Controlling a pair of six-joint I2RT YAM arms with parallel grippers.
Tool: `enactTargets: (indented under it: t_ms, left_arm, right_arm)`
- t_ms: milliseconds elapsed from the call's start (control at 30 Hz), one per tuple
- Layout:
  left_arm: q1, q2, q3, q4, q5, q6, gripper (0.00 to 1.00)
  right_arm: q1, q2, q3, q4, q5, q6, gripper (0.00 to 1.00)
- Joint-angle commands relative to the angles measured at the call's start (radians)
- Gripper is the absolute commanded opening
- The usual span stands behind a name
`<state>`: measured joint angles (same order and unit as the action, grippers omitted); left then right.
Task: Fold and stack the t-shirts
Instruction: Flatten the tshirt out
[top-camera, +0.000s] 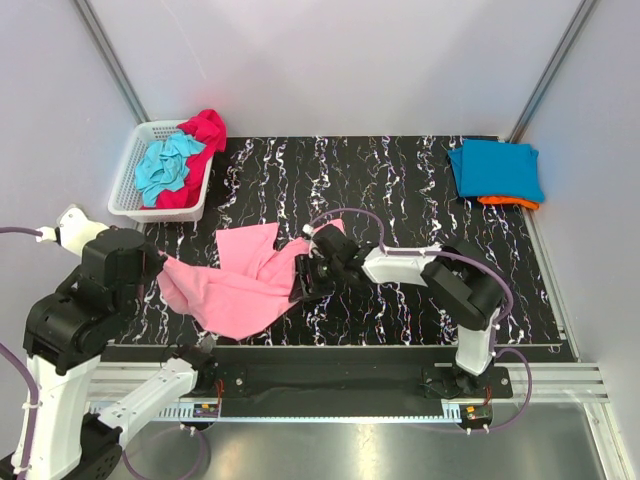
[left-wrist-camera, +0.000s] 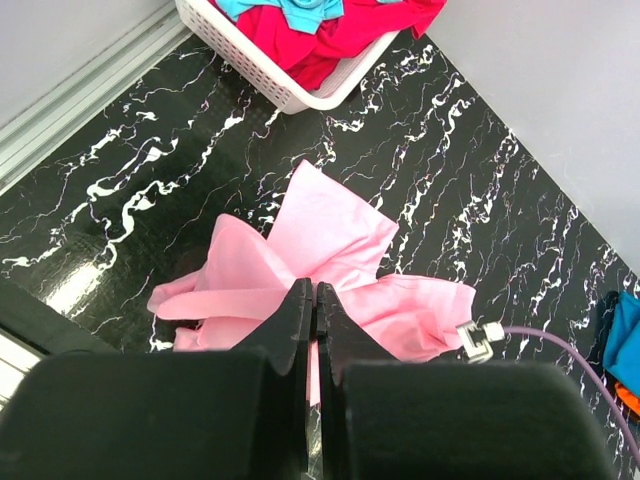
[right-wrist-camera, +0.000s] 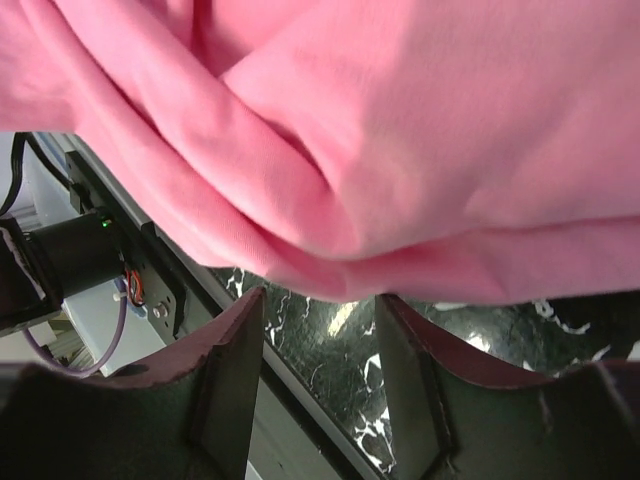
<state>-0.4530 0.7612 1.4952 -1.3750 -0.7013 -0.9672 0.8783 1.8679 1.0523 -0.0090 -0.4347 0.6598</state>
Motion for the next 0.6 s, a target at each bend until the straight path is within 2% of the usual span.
enactTargets:
  t_ms: [0,100,200,300,333,367,567]
  left_arm:
    - [0.002,-0.008,0.007,-0.125,0.014,0.016,0.0]
    - [0.002,-0.01,0.004,-0.125,0.017,0.019,0.0]
    - [0.002,-0.01,0.0,-0.124,0.019,0.021,0.0]
    - [0.0,-0.01,-0.003,-0.124,0.019,0.022,0.0]
    - [0.002,-0.01,-0.003,-0.124,0.019,0.022,0.0]
    - [0.002,-0.011,-0.004,-0.124,0.019,0.024,0.0]
    - [0.0,-0.01,-0.018,-0.118,0.029,0.03,0.0]
  right_arm:
    - [0.008,0.031,0.06,0.046,-0.022,-0.003,0.54]
    - [0.008,0.046,0.066,0.044,-0.012,-0.012,0.52]
    - [0.01,0.066,0.078,0.04,-0.007,-0.025,0.42]
    - [0.008,0.083,0.092,0.023,0.001,-0.032,0.22]
    - [0.008,0.083,0.094,0.018,0.004,-0.032,0.07]
    - [0.008,0.08,0.094,0.015,0.013,-0.034,0.0]
    - [0.01,-0.044,0.084,-0.139,0.155,-0.072,0.0]
